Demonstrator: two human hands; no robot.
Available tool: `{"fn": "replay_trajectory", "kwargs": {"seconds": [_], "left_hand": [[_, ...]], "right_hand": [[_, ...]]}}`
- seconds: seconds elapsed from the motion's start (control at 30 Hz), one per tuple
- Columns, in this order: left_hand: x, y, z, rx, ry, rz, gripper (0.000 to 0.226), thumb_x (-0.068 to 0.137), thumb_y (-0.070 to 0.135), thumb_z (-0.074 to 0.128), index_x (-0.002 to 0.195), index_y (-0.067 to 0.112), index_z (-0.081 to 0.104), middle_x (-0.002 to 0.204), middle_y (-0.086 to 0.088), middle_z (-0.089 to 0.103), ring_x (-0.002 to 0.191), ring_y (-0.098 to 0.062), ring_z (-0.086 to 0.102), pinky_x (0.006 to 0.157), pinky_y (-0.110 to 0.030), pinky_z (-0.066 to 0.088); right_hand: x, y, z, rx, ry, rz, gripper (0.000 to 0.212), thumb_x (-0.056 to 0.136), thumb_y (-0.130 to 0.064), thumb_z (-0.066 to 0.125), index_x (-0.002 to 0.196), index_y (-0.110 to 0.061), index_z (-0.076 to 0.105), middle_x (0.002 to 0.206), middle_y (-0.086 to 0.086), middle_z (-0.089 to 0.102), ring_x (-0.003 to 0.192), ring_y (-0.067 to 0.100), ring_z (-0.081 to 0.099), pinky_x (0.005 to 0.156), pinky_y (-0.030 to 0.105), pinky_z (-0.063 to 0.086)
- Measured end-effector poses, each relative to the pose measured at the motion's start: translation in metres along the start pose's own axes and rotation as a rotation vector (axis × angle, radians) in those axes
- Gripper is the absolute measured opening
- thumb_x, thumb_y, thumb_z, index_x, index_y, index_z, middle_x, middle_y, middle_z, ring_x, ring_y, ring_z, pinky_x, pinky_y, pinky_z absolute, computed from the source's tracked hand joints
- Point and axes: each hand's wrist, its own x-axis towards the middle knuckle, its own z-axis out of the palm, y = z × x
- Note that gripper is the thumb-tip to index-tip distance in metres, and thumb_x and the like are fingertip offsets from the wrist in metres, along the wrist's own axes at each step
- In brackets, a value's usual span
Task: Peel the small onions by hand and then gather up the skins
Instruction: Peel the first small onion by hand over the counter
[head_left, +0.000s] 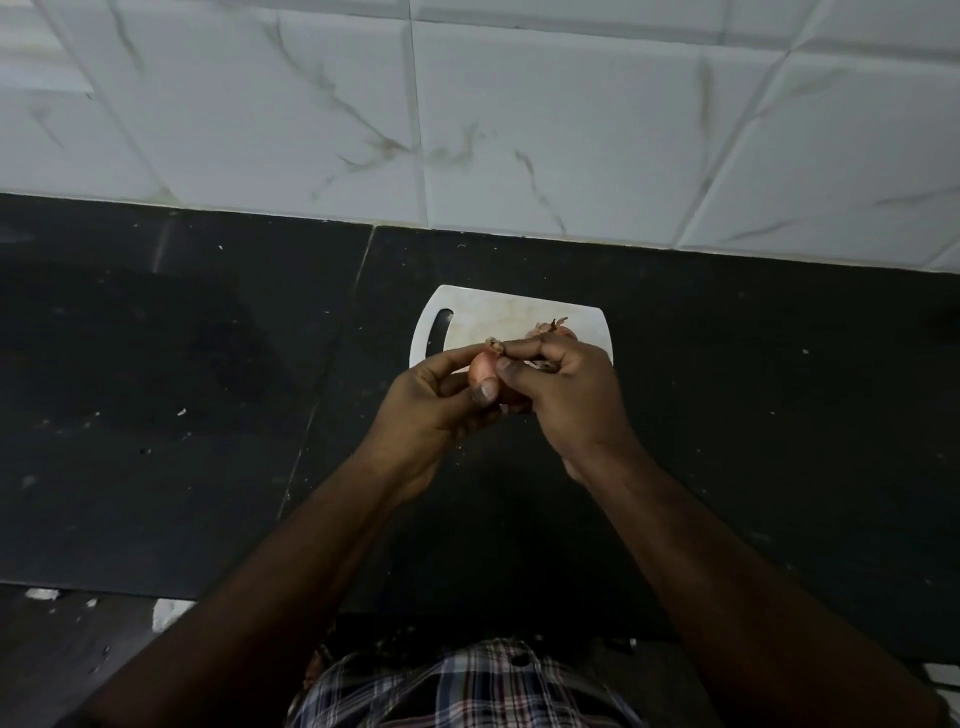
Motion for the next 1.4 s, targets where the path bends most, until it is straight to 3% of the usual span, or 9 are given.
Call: {"fn": "replay_trajectory", "kwargs": {"seconds": [0.17, 0.3, 0.37, 0.57, 0.7, 0.87, 1.03, 1.17, 1.4], "left_hand": [[-0.002, -0.002, 0.010, 0.068, -0.018, 0.016, 0.049, 0.080, 0.005, 0.069, 0.129, 0.005, 0.063, 0.108, -0.014, 0.075, 0.093, -0.022, 0.074, 0.075, -0.025, 0.058], [-0.003, -0.004, 0.010, 0.104, -0.049, -0.018, 0.043, 0.080, 0.008, 0.068, 0.123, 0.011, 0.065, 0.100, -0.009, 0.076, 0.088, -0.019, 0.073, 0.073, -0.024, 0.057], [-0.004, -0.004, 0.010, 0.110, -0.078, -0.049, 0.043, 0.079, 0.012, 0.067, 0.122, 0.013, 0.064, 0.099, -0.009, 0.077, 0.087, -0.019, 0.073, 0.072, -0.025, 0.058], [-0.006, -0.005, 0.008, -0.035, -0.137, -0.213, 0.045, 0.086, 0.015, 0.060, 0.129, 0.004, 0.053, 0.116, -0.032, 0.067, 0.097, -0.043, 0.072, 0.080, -0.039, 0.062], [0.002, -0.012, 0.002, -0.116, -0.088, -0.273, 0.042, 0.092, 0.016, 0.057, 0.132, 0.003, 0.056, 0.118, -0.025, 0.068, 0.095, -0.036, 0.072, 0.074, -0.032, 0.061], [0.002, -0.025, -0.011, -0.112, -0.050, -0.306, 0.045, 0.088, 0.015, 0.062, 0.132, 0.007, 0.060, 0.129, -0.019, 0.067, 0.101, -0.026, 0.070, 0.080, -0.030, 0.061], [0.000, -0.034, -0.017, -0.079, -0.082, -0.330, 0.048, 0.088, 0.013, 0.063, 0.136, 0.013, 0.061, 0.129, -0.018, 0.066, 0.096, -0.021, 0.070, 0.079, -0.030, 0.059], [0.001, -0.036, -0.014, -0.065, -0.094, -0.304, 0.049, 0.088, 0.014, 0.063, 0.137, 0.013, 0.060, 0.129, -0.018, 0.065, 0.095, -0.019, 0.070, 0.075, -0.028, 0.059], [0.002, -0.040, -0.014, -0.032, -0.076, -0.309, 0.035, 0.095, 0.011, 0.056, 0.129, 0.006, 0.062, 0.112, -0.017, 0.069, 0.083, -0.017, 0.066, 0.065, -0.025, 0.056]], "right_hand": [[0.002, 0.012, -0.008, -0.110, 0.077, -0.037, 0.011, 0.076, -0.029, 0.072, 0.085, -0.024, 0.074, 0.100, 0.000, 0.070, 0.097, 0.019, 0.068, 0.070, 0.041, 0.062], [0.001, 0.015, -0.017, -0.141, 0.064, -0.045, 0.009, 0.085, -0.018, 0.073, 0.079, -0.024, 0.070, 0.101, -0.002, 0.068, 0.091, 0.022, 0.069, 0.061, 0.044, 0.062], [0.003, 0.016, -0.025, -0.188, 0.042, -0.046, 0.007, 0.088, -0.021, 0.069, 0.082, -0.024, 0.071, 0.094, -0.008, 0.070, 0.088, 0.019, 0.070, 0.067, 0.047, 0.062], [-0.004, 0.006, -0.046, -0.031, -0.090, 0.052, 0.010, 0.089, -0.004, 0.070, 0.091, -0.012, 0.075, 0.091, 0.005, 0.075, 0.084, 0.020, 0.073, 0.069, 0.047, 0.063], [-0.008, 0.013, -0.045, -0.088, -0.055, 0.063, 0.010, 0.088, -0.007, 0.071, 0.093, -0.014, 0.077, 0.086, 0.002, 0.075, 0.078, 0.029, 0.072, 0.068, 0.043, 0.061], [-0.009, 0.035, -0.043, -0.349, -0.059, 0.096, 0.009, 0.079, -0.012, 0.080, 0.085, -0.019, 0.078, 0.077, -0.005, 0.074, 0.069, 0.009, 0.069, 0.075, 0.038, 0.061], [-0.010, 0.030, -0.039, -0.266, -0.170, 0.112, 0.025, 0.087, -0.020, 0.075, 0.112, -0.020, 0.075, 0.100, -0.010, 0.074, 0.082, -0.007, 0.066, 0.077, 0.019, 0.053], [-0.010, 0.028, -0.029, -0.291, -0.123, 0.065, 0.023, 0.083, -0.019, 0.079, 0.105, -0.015, 0.076, 0.096, -0.009, 0.074, 0.091, 0.003, 0.069, 0.087, 0.028, 0.058], [-0.009, 0.032, -0.027, -0.393, -0.098, 0.019, 0.006, 0.087, -0.012, 0.074, 0.089, -0.018, 0.074, 0.084, -0.010, 0.070, 0.083, 0.006, 0.067, 0.079, 0.028, 0.057]]}}
